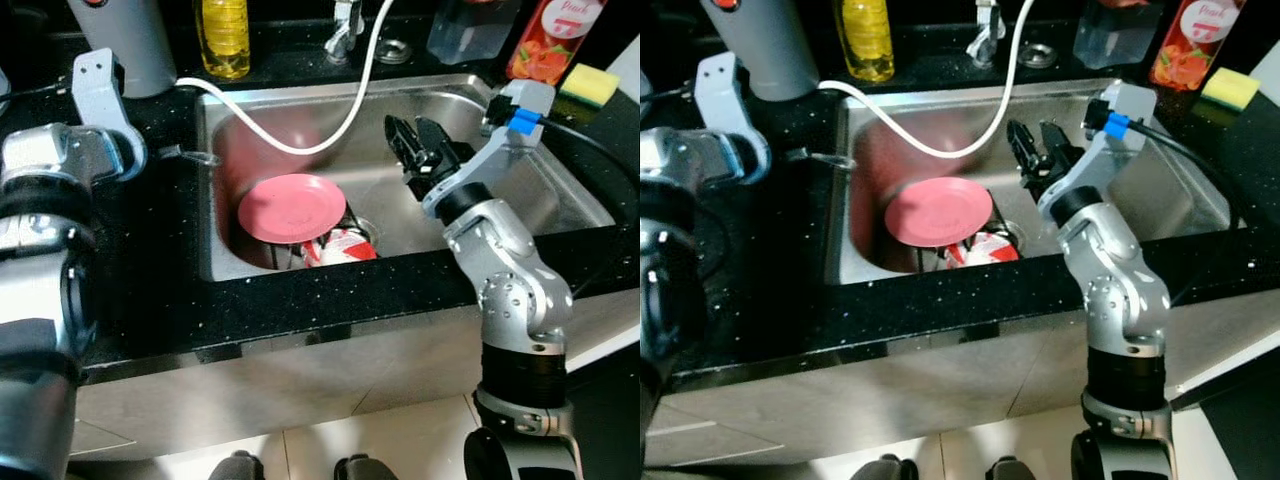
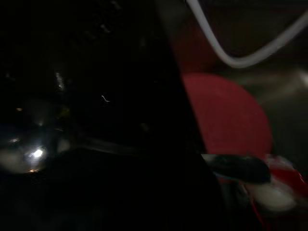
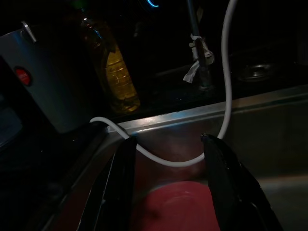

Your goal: Kitchen organization

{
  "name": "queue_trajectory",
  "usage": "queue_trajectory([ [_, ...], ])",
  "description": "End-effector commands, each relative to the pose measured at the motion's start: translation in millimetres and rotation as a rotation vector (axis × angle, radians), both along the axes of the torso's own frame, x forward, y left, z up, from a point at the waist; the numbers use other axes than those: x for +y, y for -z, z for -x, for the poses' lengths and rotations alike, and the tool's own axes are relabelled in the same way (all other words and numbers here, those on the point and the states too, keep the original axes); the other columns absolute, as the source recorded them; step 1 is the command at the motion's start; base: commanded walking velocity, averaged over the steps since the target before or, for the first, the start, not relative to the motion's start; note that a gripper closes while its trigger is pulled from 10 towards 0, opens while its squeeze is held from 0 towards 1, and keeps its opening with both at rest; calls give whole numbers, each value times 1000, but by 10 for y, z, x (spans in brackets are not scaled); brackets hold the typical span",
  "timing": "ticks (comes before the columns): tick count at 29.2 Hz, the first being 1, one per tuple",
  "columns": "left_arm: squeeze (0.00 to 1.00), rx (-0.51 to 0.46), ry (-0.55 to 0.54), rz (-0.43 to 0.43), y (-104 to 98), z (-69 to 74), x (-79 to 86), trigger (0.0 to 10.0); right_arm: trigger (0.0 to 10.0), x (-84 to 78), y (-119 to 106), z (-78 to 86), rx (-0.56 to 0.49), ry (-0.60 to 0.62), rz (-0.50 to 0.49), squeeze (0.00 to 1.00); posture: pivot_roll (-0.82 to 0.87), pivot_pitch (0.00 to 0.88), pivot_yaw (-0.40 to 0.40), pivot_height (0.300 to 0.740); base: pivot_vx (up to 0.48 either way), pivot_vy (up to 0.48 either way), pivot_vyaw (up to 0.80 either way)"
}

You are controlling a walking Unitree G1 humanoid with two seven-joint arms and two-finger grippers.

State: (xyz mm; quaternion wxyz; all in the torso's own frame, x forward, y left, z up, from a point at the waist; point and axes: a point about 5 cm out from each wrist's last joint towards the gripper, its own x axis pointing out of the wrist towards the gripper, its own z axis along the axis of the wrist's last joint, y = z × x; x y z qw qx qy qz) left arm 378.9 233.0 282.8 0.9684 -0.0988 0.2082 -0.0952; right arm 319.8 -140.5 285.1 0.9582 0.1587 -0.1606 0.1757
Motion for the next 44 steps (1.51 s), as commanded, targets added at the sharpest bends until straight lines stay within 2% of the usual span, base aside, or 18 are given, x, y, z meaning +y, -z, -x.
queue_trajectory([
  [1, 0, 65, 18, -10, 114, 38, -27, 10000, 10000, -7, -16, -9, -11, 0, -4, 0, 99, 119, 27, 740, 0, 0, 0],
  [10, 0, 47, 241, 58, 126, 232, -560, 10000, 10000, 12, -28, -40, -20, -13, 1, 0, 101, 97, 18, 740, 0, 0, 0],
  [14, 0, 20, 259, 70, 98, 288, -621, 10000, 10000, 1, -31, -44, -23, -10, 3, 0, 95, 89, 20, 740, 0, 0, 0],
  [16, 0, -28, 265, 101, 5, 293, -614, 10000, 10000, -7, -31, -44, -24, -9, 4, 0, 94, 86, 20, 740, 0, 0, 0],
  [18, 0, -131, 267, 99, -136, 316, -601, 10000, 10000, -12, -29, -46, -24, -8, 5, 0, 94, 80, 18, 740, 0, 0, 0],
  [19, 0, -131, 267, 99, -136, 316, -601, 10000, 10000, -12, -29, -46, -24, -8, 5, 0, 94, 80, 18, 740, 0, 0, 0],
  [20, 0, -255, 157, 44, -278, 291, -471, 10000, 10000, -8, -30, -47, -27, -10, 6, 0, 92, 71, 17, 740, 0, 0, 0],
  [21, 0, -255, 157, 44, -278, 291, -471, 10000, 10000, -8, -30, -47, -27, -10, 6, 0, 92, 71, 17, 740, 0, 0, 0],
  [23, 0, -305, 21, -26, -313, 266, -328, 10000, 10000, -2, -35, -53, -30, -12, 7, 0, 90, 64, 13, 740, 0, 0, 0],
  [24, 0, -305, 21, -26, -313, 266, -328, 10000, 10000, -2, -35, -53, -30, -12, 7, 0, 90, 64, 13, 740, 0, 0, 0],
  [25, 0, -303, -76, -87, -275, 253, -225, 10000, 10000, 3, -42, -56, -32, -14, 7, 0, 89, 62, 12, 740, 0, 0, 0],
  [26, 0, -303, -76, -87, -275, 253, -225, 10000, 10000, 3, -42, -56, -32, -14, 7, 0, 89, 62, 12, 740, 0, 0, 0],
  [28, 0, -296, -204, -207, -213, 254, -84, 10000, 10000, 5, -51, -62, -36, -16, 7, 0, 88, 62, 10, 740, 0, 0, 0],
  [29, 0, -296, -204, -207, -213, 254, -84, 10000, 10000, 5, -51, -62, -36, -16, 7, 0, 88, 62, 10, 740, 0, 0, 0],
  [31, 0, -235, -367, -297, -86, 269, 147, 10000, 10000, 6, -54, -63, -37, -17, 5, 0, 90, 61, 9, 740, 0, 0, 0],
  [34, 0, -140, -499, -254, 96, 298, 354, 10000, 10000, 7, -50, -60, -36, -17, 4, 0, 90, 61, 9, 740, 0, 0, 0],
  [38, 0, -110, -547, -232, 241, 295, 468, 10000, 10000, 11, -42, -56, -37, -15, 0, 0, 82, 50, 8, 740, 0, 0, 0],
  [44, 0, -112, -581, -228, 306, 279, 574, 10000, 10000, 51, -20, -52, -39, -20, -4, 0, 87, 41, 10, 740, 0, 0, 0],
])
